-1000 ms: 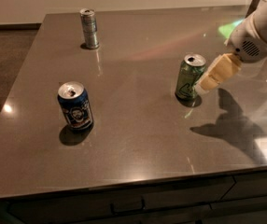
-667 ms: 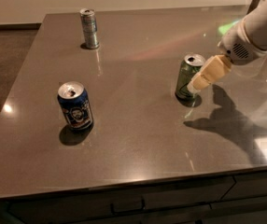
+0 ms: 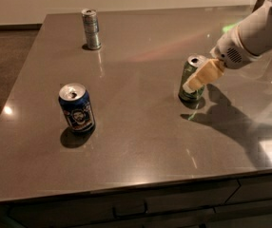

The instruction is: Move green can near redbull can

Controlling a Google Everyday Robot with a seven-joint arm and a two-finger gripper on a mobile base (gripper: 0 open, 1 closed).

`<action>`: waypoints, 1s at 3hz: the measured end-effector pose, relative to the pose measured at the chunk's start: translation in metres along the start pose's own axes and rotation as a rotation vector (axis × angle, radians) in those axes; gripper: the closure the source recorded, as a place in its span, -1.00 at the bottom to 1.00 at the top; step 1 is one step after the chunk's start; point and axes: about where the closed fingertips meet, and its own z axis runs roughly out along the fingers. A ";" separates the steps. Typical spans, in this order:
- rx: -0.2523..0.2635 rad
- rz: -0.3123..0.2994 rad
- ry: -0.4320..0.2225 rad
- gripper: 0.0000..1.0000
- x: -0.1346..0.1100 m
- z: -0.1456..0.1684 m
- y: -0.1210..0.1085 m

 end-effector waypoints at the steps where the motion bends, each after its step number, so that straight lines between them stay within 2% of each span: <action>1: -0.014 0.006 -0.010 -0.43 -0.002 0.007 -0.001; 2: -0.036 0.007 -0.025 0.02 -0.007 0.009 -0.005; 3: -0.059 -0.014 -0.063 0.50 -0.031 0.008 -0.014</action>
Offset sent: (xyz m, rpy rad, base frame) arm 0.0200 0.0056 0.0032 0.0682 0.0150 0.0295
